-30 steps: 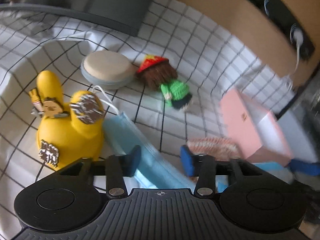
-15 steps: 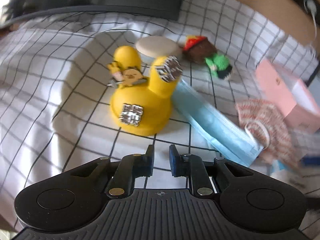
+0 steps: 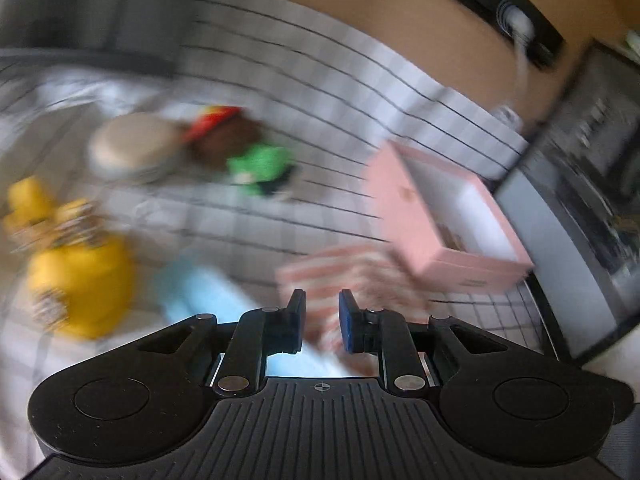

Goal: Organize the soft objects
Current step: 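Grasp the blue-and-white wipes packet with the right gripper and lift it, then reach the left gripper to the pink striped towel while the right gripper holds the wipes packet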

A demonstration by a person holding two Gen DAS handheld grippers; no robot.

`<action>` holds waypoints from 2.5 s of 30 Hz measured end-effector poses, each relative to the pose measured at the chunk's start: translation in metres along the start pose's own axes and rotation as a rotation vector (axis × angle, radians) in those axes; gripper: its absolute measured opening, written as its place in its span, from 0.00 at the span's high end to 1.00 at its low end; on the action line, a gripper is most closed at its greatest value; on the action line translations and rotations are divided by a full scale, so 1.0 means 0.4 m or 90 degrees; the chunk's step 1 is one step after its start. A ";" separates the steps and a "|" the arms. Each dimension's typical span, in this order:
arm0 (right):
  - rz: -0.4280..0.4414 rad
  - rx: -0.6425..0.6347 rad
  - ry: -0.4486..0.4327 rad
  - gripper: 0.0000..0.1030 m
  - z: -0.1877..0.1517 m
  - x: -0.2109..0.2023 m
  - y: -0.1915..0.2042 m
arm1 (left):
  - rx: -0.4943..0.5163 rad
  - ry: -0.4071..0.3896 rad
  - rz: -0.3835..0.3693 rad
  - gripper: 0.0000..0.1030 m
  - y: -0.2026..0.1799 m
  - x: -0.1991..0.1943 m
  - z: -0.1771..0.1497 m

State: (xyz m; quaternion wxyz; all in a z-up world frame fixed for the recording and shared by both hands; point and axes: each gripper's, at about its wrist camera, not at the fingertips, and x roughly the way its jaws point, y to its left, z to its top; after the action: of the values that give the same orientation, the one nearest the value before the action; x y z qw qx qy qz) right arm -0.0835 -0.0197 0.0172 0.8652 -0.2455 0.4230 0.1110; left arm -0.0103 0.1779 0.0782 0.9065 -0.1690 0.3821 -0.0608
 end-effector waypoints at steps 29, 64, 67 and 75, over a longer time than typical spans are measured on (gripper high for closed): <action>-0.187 0.149 0.041 0.27 -0.136 0.026 -0.210 | 0.094 0.078 0.114 0.76 0.091 -0.039 -0.047; -0.163 0.216 -0.064 0.00 -0.181 -0.003 -0.189 | 0.200 0.124 0.098 0.73 -0.005 0.052 -0.101; -0.160 0.193 -0.065 0.00 -0.176 -0.012 -0.179 | 0.188 0.126 0.156 0.74 0.040 0.036 -0.083; -0.158 0.203 -0.050 0.00 -0.193 -0.006 -0.180 | 0.071 0.069 0.007 0.74 -0.002 -0.028 -0.010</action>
State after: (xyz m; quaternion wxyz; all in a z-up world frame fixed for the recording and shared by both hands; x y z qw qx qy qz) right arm -0.1086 -0.1212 0.0028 0.9158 -0.1511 0.3679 -0.0554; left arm -0.0208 0.1788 0.0834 0.8929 -0.1126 0.4274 -0.0860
